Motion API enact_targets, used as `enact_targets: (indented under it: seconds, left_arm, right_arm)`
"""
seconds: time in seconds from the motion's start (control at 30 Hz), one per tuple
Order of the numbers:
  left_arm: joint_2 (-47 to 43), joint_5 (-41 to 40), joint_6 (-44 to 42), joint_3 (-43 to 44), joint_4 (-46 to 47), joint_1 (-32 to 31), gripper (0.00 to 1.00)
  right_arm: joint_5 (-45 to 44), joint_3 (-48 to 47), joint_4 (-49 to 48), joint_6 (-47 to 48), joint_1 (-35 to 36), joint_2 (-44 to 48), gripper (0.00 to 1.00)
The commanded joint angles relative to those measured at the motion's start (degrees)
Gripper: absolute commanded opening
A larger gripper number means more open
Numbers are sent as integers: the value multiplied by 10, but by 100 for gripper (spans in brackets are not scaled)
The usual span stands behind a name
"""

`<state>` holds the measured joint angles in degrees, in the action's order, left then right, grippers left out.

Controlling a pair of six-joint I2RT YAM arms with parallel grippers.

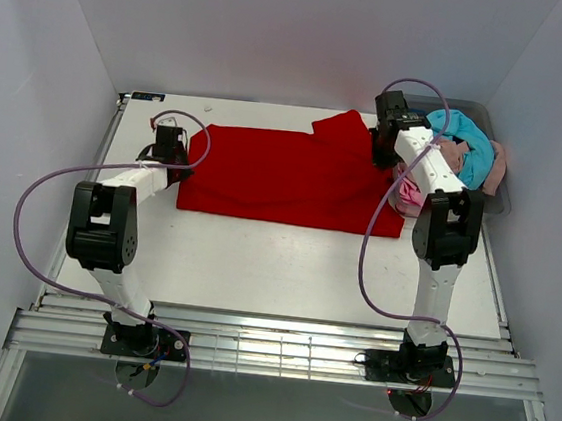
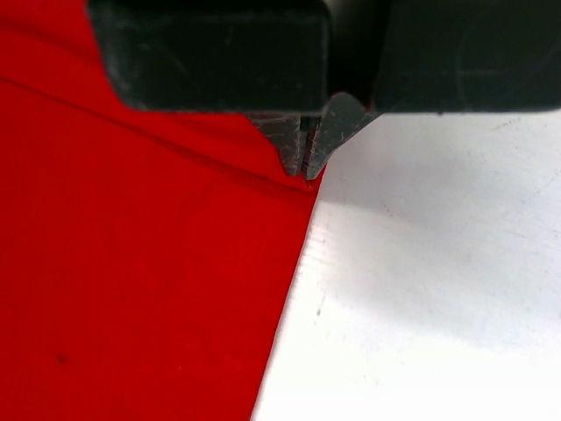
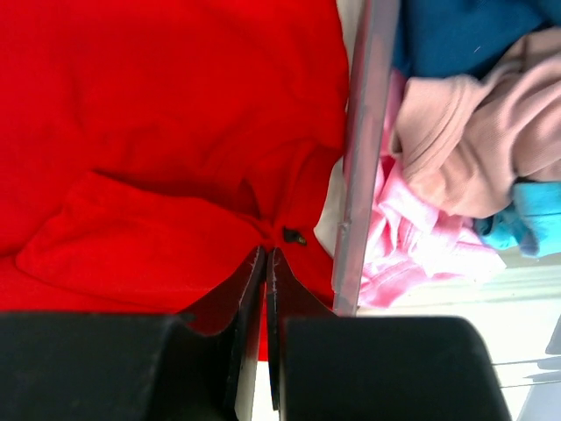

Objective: Fold and stack the t-shirts
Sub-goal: Fold the flattened tshirt in 1/3 of the way

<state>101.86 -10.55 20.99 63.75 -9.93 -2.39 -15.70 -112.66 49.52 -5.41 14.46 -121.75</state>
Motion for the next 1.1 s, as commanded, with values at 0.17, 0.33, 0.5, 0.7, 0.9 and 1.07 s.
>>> enact_targets:
  seconds: [0.17,0.33,0.5,0.7,0.9,1.07]
  left_arm:
    - [-35,-35,-10,-28,57,3,18]
    - [60,-42,11,51,-72,3,97]
    - [44,-63,41,60,-105,3,98]
    - [-61,-66,70,49,-100,-40,98]
    - [-101,-65,99,40,-87,-141,87]
    - [-60,3,128,21,-77,-161,0]
  right_arm:
    - [-25,21,-35,10,-13,26,8]
    - [-49,33,-9,-8,-16,-12,24]
    - [-74,43,3,-18,-16,-8,64]
    - [-1,119,-45,-11,-15,85,82]
    - [54,247,-85,-37,-2,172,15]
    - [93,313,-100,-50,8,195,8]
